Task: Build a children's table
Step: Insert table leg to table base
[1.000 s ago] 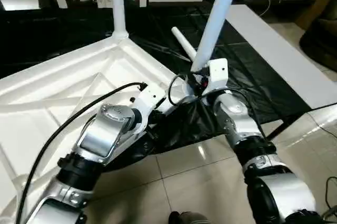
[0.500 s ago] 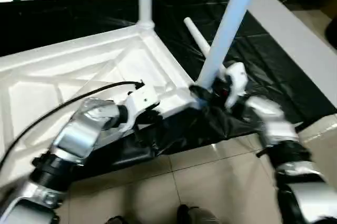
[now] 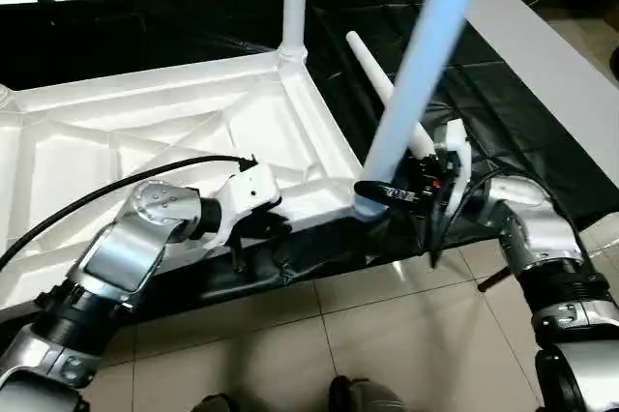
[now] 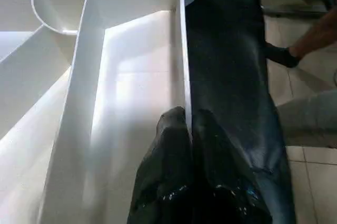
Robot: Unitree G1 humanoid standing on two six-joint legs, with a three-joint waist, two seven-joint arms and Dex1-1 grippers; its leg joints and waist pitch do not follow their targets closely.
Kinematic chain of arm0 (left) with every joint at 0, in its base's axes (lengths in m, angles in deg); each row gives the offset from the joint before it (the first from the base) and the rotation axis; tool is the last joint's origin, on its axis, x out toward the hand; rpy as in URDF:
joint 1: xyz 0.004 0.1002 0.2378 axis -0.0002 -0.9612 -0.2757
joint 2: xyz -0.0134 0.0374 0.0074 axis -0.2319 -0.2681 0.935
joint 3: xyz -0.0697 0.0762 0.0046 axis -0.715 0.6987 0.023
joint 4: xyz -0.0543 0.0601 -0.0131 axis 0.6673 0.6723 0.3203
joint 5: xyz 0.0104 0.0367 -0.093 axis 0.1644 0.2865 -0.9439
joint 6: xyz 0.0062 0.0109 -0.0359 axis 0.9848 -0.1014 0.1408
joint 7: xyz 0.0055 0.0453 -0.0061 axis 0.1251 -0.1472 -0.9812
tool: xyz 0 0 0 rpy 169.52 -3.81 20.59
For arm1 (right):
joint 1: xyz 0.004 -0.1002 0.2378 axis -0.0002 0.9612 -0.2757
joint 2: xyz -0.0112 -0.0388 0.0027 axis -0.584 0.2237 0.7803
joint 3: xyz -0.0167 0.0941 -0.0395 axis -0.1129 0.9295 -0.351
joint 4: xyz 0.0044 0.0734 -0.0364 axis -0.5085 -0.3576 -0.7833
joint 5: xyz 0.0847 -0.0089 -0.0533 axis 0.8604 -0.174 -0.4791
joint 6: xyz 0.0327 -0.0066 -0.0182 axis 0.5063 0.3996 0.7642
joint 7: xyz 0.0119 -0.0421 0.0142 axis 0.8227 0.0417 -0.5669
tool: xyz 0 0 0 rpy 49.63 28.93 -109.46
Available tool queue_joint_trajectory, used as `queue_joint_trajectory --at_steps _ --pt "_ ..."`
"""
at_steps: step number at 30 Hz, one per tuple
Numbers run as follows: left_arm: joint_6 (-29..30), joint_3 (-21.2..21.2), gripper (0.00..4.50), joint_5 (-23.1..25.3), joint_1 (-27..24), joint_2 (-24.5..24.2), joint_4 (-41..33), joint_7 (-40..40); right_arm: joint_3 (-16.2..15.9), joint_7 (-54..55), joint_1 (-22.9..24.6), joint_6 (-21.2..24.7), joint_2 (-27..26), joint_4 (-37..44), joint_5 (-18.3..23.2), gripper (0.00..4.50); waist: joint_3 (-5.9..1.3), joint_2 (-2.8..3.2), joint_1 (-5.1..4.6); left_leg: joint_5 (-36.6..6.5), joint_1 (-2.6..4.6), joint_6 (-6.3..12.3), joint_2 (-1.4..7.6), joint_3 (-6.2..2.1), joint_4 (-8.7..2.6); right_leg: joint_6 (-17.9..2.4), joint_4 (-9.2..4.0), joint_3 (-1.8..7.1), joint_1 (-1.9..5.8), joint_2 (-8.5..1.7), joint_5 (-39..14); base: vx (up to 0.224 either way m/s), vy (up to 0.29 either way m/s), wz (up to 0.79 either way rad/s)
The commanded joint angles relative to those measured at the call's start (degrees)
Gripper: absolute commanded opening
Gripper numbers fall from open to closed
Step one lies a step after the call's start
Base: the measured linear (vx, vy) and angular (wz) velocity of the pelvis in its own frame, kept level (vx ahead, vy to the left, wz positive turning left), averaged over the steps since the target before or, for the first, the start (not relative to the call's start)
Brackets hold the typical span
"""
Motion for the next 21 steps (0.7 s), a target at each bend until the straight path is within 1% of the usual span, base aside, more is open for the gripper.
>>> queue_joint_trajectory --at_steps 1,2,3,4,5,6,7,8,9,10,11,14,16,17,19,20,21 --pt "0.8 4.7 0.0 0.5 -2.2 -0.2 1.3 -2.9 0.4 -0.5 0.1 -0.6 0.9 -0.4 0.2 3.02 -3.46 0.1 -0.07 3.0 1.01 11.74 1.14 0.61 -2.53 -18.7 -2.13 2.36 3.7 -3.09 6.2 0.0 0.0 0.0" --pt "0.6 4.7 0.0 0.5 -2.2 -0.2 1.4 -2.8 0.7 -0.4 0.0 -0.9 0.9 -1.1 0.1 2.88 -3.47 0.1 -0.03 3.1 0.99 11.73 1.12 0.63 -2.5 -18.7 -2.09 2.37 3.7 -3.09 6.1 0.0 0.0 0.0" --pt "0.6 4.7 0.0 0.5 -2.2 -0.2 1.4 -2.8 0.7 -0.4 0.0 -0.9 0.9 -1.1 0.1 2.88 -3.5 0.12 0.0 3.1 1.01 11.71 1.11 0.63 -2.47 -18.8 -2.08 2.36 3.7 -3.07 6.2 0.0 0.0 0.0" --pt "0.2 4.6 0.0 0.5 -2.2 -0.1 1.6 -2.6 1.2 0.9 -0.4 -1.8 0.7 -2.4 -0.1 2.88 -3.5 0.28 0.07 3.3 0.95 11.67 1.09 0.58 -2.44 -18.8 -2.01 2.36 3.72 -3.08 6.3 0.0 0.0 0.0" --pt "0.0 4.4 0.0 0.6 -2.0 0.0 1.8 -2.4 1.5 1.4 -0.6 -2.1 0.6 -2.9 -0.2 2.88 -3.55 0.2 0.06 3.2 0.92 11.56 1.05 0.61 -2.38 -18.9 -2.01 2.36 3.74 -3.08 6.3 0.0 0.0 0.0" --pt "-0.1 4.3 0.0 0.6 -1.9 0.2 2.1 -2.3 1.8 1.7 -0.6 -2.5 0.5 -3.1 -0.1 2.59 -3.59 0.35 0.08 3.2 0.93 11.52 1.02 0.61 -2.35 -19.0 -1.97 2.36 3.74 -3.06 6.4 0.0 0.0 0.0" --pt "-0.2 4.3 0.0 0.6 -1.8 0.2 2.2 -2.3 1.9 1.5 -0.6 -2.3 0.4 -3.1 0.1 2.53 -3.57 0.24 0.07 2.9 0.89 11.44 0.98 0.64 -2.32 -19.1 -1.99 2.37 3.76 -3.0 6.4 0.0 0.0 0.0" --pt "-0.2 4.3 0.0 0.7 -1.8 0.2 2.2 -2.4 2.0 1.4 -0.6 -2.2 0.4 -3.0 0.1 2.48 -3.57 0.26 0.08 2.4 0.79 11.35 0.97 0.6 -2.32 -19.0 -1.98 2.38 3.87 -3.03 6.2 0.0 0.0 0.0" --pt "-0.3 4.3 0.0 0.7 -1.8 0.1 2.2 -2.5 2.0 1.3 -0.6 -2.0 0.4 -2.8 0.2 2.39 -3.57 0.24 0.1 2.1 0.83 11.26 1.0 0.58 -2.32 -18.9 -1.99 2.36 3.83 -3.0 5.7 0.0 0.0 0.0" --pt "-0.4 4.3 0.0 0.7 -1.8 0.1 2.2 -2.5 2.0 1.1 -0.5 -1.8 0.4 -2.6 0.3 2.39 -3.57 0.24 0.1 2.1 0.83 11.26 1.0 0.58 -2.32 -18.9 -1.99 2.36 3.83 -3.0 5.7 0.0 0.0 0.0" --pt "-0.4 4.3 0.0 0.8 -1.8 0.1 2.3 -2.6 2.0 1.1 -0.5 -1.8 0.4 -2.6 0.3 2.13 -3.59 0.32 0.12 1.8 0.82 11.1 1.01 0.57 -2.28 -18.9 -2.0 2.34 3.84 -3.02 5.4 0.0 0.0 0.0" --pt "-0.6 4.5 0.0 0.9 -1.7 0.0 2.3 -2.7 1.8 0.9 -0.7 -1.9 0.5 -2.6 0.2 2.07 -3.6 0.32 0.13 1.2 0.82 10.78 1.04 0.57 -2.27 -18.9 -2.03 2.32 3.82 -3.01 4.6 0.0 0.0 0.0" --pt "-0.8 4.7 0.0 1.0 -1.8 0.0 2.2 -2.8 1.9 1.0 -0.9 -2.2 0.5 -2.9 0.2 1.98 -3.8 0.36 0.1 1.8 0.86 10.77 1.02 0.55 -2.2 -19.0 -1.87 2.3 3.88 -2.92 5.4 0.0 0.0 0.0" --pt "-1.3 4.8 0.0 1.3 -2.0 0.0 2.2 -2.6 1.7 0.8 -1.2 -3.4 0.7 -3.5 -0.1 1.94 -3.88 0.22 0.08 2.3 0.83 11.03 0.99 0.57 -2.13 -19.1 -1.78 2.3 3.94 -2.93 6.3 0.0 0.0 0.0" --pt "-1.4 4.8 0.0 1.3 -2.0 0.0 2.1 -2.5 1.4 0.5 -1.2 -4.3 0.8 -3.9 -0.6 1.92 -3.99 0.23 0.12 2.9 0.82 11.37 1.02 0.55 -2.04 -19.3 -1.65 2.3 3.93 -2.99 7.1 0.0 0.0 0.0" --pt "-1.5 4.8 0.0 1.4 -2.1 0.1 2.0 -2.3 0.3 -0.6 -0.8 -6.1 1.1 -4.1 -2.0 1.91 -4.05 0.15 0.12 3.3 0.77 11.86 0.98 0.54 -1.97 -19.4 -1.57 2.26 3.98 -2.94 7.6 0.0 0.0 0.0" --pt "-1.5 4.8 0.0 1.4 -2.2 0.1 2.0 -2.3 0.1 -0.7 -0.7 -6.3 1.2 -4.1 -2.3 1.91 -4.05 0.15 0.14 3.4 0.73 11.97 1.01 0.54 -1.92 -19.4 -1.53 2.25 3.97 -3.02 7.6 0.0 0.0 0.0"
